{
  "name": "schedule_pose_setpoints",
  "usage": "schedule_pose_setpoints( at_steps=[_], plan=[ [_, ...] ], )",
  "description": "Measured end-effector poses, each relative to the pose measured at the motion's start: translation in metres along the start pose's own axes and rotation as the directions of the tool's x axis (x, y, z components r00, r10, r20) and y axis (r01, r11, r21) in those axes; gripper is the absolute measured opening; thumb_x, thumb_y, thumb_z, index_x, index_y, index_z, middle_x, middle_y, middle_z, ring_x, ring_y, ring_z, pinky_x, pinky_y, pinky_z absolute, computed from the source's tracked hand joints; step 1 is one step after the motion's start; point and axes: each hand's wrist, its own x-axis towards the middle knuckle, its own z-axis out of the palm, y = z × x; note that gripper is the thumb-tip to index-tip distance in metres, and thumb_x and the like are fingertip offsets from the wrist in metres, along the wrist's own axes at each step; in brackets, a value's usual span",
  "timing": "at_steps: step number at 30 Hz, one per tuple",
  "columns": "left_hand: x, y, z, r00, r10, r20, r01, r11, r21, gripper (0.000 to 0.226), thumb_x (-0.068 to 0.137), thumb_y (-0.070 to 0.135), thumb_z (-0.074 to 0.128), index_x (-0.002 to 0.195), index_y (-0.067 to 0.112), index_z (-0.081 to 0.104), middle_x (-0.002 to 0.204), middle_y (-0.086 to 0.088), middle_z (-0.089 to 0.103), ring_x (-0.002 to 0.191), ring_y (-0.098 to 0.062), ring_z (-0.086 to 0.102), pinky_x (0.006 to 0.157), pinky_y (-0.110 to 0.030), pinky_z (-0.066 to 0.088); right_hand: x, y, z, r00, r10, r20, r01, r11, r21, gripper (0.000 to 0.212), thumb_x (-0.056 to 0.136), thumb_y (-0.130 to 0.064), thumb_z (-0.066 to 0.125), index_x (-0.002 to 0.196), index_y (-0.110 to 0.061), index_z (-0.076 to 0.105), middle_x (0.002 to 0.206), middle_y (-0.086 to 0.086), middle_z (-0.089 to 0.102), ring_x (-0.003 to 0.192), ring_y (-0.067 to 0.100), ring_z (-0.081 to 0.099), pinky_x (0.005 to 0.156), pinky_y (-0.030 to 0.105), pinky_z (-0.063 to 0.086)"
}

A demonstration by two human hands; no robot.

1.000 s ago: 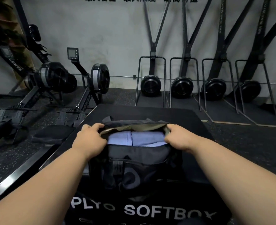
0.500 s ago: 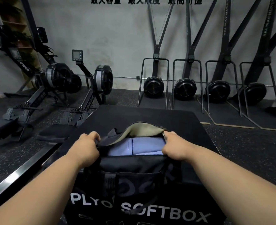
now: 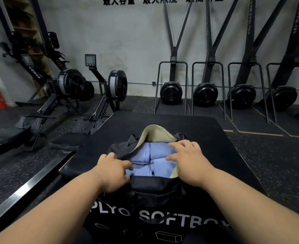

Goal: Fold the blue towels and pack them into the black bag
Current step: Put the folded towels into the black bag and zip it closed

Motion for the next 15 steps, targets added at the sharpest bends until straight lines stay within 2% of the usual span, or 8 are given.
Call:
schedule_pose_setpoints(
  at_steps=[3, 6, 9, 12, 14, 15],
  plan=[
    [-0.008, -0.003, 0.007, 0.998, 0.060, 0.008, -0.059, 0.998, -0.028, 0.032, 0.083, 0.057, 0.052, 0.111, 0.041, 0.058, 0.089, 0.020, 0.055, 0.114, -0.016, 0.037, 0.091, -0.036, 0.024, -0.002, -0.010, 0.007, 0.997, -0.026, 0.077, 0.018, 0.995, 0.094, 0.063, 0.087, -0.027, 0.036, 0.143, -0.041, 0.062, 0.164, -0.007, 0.039, 0.150, 0.023, 0.029, 0.122, 0.043, 0.014],
    [-0.012, -0.009, 0.012, 0.991, 0.134, -0.013, -0.134, 0.991, 0.004, 0.031, 0.074, 0.055, 0.057, 0.100, 0.039, 0.048, 0.087, 0.020, 0.051, 0.108, -0.016, 0.037, 0.088, -0.035, 0.023, -0.004, -0.016, 0.012, 0.984, -0.012, 0.176, -0.016, 0.988, 0.152, 0.050, 0.102, -0.029, 0.034, 0.141, -0.040, 0.064, 0.147, -0.015, 0.058, 0.148, 0.015, 0.031, 0.124, 0.043, 0.013],
    [-0.010, -0.016, 0.018, 0.975, 0.173, -0.141, -0.166, 0.984, 0.061, 0.024, 0.076, 0.041, 0.055, 0.098, 0.034, 0.056, 0.092, 0.016, 0.056, 0.104, -0.017, 0.039, 0.087, -0.035, 0.022, -0.006, -0.021, 0.014, 0.983, 0.015, 0.184, -0.054, 0.977, 0.208, 0.048, 0.101, -0.030, 0.036, 0.138, -0.040, 0.066, 0.142, -0.018, 0.063, 0.154, 0.018, 0.024, 0.125, 0.042, 0.002],
    [-0.008, -0.025, 0.029, 0.928, 0.192, -0.319, -0.189, 0.981, 0.040, 0.015, 0.069, 0.023, 0.053, 0.080, 0.031, 0.057, 0.076, 0.015, 0.053, 0.092, -0.017, 0.043, 0.080, -0.034, 0.020, -0.002, -0.030, 0.016, 0.981, 0.027, 0.190, -0.064, 0.979, 0.194, 0.047, 0.098, -0.031, 0.043, 0.138, -0.039, 0.065, 0.127, -0.016, 0.069, 0.155, 0.019, 0.023, 0.126, 0.044, -0.002],
    [-0.010, -0.029, 0.036, 0.886, 0.210, -0.414, -0.214, 0.976, 0.036, 0.018, 0.061, 0.016, 0.054, 0.069, 0.032, 0.050, 0.067, 0.016, 0.047, 0.082, -0.017, 0.043, 0.077, -0.033, 0.023, 0.006, -0.039, 0.013, 0.982, 0.004, 0.190, -0.039, 0.983, 0.182, 0.046, 0.098, -0.030, 0.047, 0.139, -0.040, 0.065, 0.120, -0.016, 0.069, 0.151, 0.018, 0.030, 0.126, 0.043, 0.003],
    [-0.011, -0.030, 0.039, 0.865, 0.217, -0.452, -0.224, 0.974, 0.039, 0.020, 0.060, 0.014, 0.055, 0.067, 0.032, 0.048, 0.065, 0.016, 0.045, 0.080, -0.016, 0.043, 0.075, -0.032, 0.024, 0.012, -0.043, 0.012, 0.983, -0.010, 0.185, -0.025, 0.983, 0.184, 0.045, 0.099, -0.030, 0.048, 0.139, -0.041, 0.065, 0.115, -0.017, 0.069, 0.144, 0.016, 0.038, 0.124, 0.040, 0.009]
  ],
)
